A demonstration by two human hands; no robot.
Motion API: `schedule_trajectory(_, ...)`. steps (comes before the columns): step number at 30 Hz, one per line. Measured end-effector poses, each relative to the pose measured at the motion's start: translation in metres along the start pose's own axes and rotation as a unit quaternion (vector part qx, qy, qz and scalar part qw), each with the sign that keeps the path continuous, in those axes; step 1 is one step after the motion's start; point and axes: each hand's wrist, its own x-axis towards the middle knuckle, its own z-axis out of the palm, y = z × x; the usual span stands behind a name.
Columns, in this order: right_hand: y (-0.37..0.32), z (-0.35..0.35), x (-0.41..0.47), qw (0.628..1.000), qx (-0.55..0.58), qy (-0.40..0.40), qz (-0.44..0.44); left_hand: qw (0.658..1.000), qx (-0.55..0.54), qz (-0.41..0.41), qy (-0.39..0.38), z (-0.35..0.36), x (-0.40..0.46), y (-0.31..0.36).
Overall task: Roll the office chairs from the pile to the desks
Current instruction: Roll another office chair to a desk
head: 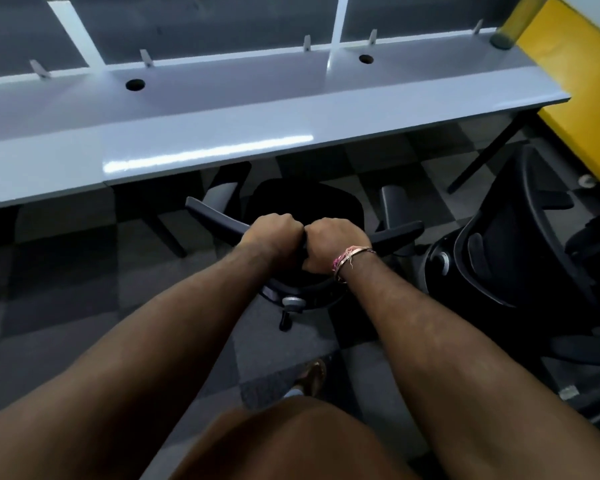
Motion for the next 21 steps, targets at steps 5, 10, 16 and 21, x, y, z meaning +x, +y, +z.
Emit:
schedule_trajectory(5, -0.050, 0.001, -0.021, 1.000, -0.014, 0.011, -0.019, 1.000, 0.008, 0.002, -0.002, 0.015, -0.049, -0.016)
schedule_trajectory(10, -0.091, 0.003, -0.036, 0.998, -0.025, 0.021, -0.044, 1.000, 0.006, -0.011, -0.008, 0.027, -0.096, -0.028)
schedule_trajectory(16, -0.142, 0.003, -0.044, 0.992, -0.029, 0.028, -0.116, 0.997, -0.018, -0.066, -0.017, 0.047, -0.156, -0.046)
schedule_trajectory(21, -0.182, -0.002, -0.041, 0.980, -0.034, 0.024, -0.194, 0.993, -0.016, -0.116, -0.012, 0.063, -0.199, -0.062)
